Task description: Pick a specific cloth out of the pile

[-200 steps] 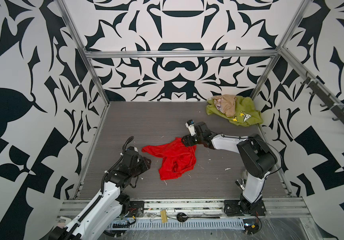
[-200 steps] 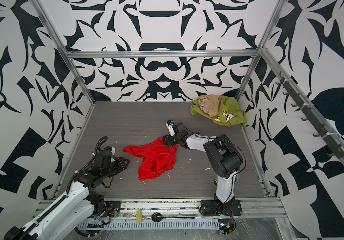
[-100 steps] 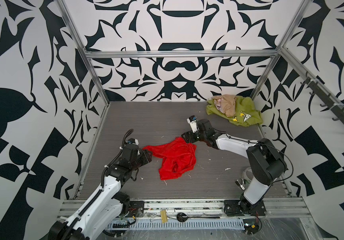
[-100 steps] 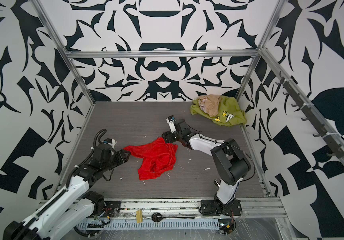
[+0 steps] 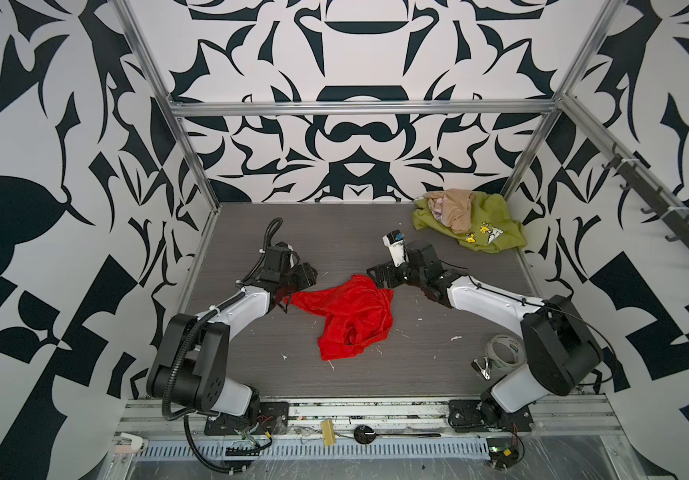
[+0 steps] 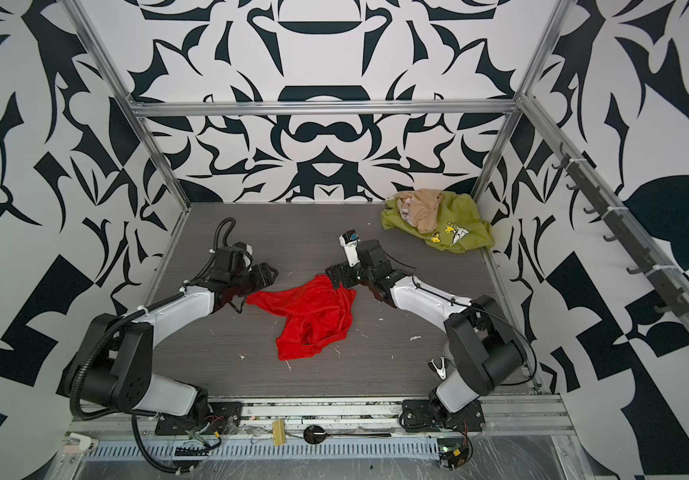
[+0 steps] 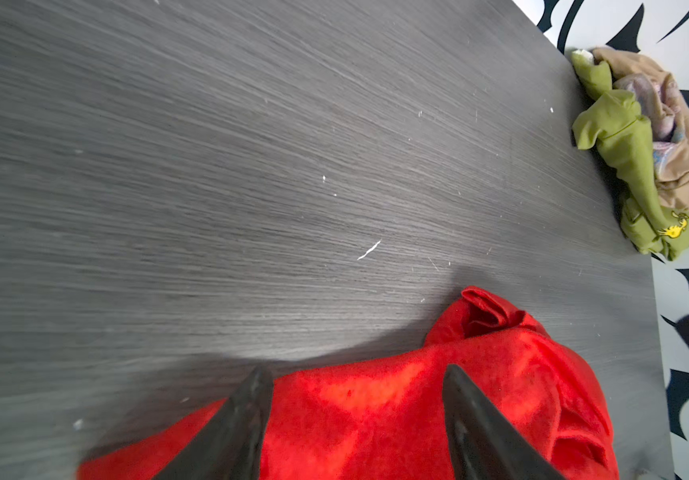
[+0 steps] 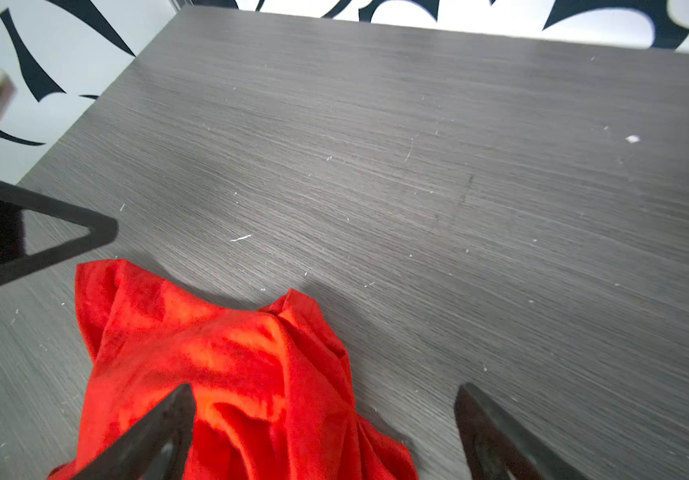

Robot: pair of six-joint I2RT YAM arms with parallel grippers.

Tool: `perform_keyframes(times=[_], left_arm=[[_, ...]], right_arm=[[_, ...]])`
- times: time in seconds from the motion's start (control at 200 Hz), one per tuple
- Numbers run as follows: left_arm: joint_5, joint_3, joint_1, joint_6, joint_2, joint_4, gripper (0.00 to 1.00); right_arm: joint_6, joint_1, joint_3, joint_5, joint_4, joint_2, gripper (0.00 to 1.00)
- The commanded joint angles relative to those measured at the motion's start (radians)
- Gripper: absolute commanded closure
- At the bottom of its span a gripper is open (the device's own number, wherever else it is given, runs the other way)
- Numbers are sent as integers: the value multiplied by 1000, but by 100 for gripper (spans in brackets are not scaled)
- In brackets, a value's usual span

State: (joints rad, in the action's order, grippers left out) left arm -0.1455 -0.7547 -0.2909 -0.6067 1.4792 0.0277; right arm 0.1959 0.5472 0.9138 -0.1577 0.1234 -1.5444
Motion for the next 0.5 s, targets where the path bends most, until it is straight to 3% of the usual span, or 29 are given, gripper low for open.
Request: perform_keyframes(times=[0.0,0.495], left_arm=[[-46,18,4,-10,11,41,31],[-123,122,4,-27,59,43,28]], right_arm=[[-7,4,-13,27,7,48,1],[-25,5,-15,30,0,43,1]])
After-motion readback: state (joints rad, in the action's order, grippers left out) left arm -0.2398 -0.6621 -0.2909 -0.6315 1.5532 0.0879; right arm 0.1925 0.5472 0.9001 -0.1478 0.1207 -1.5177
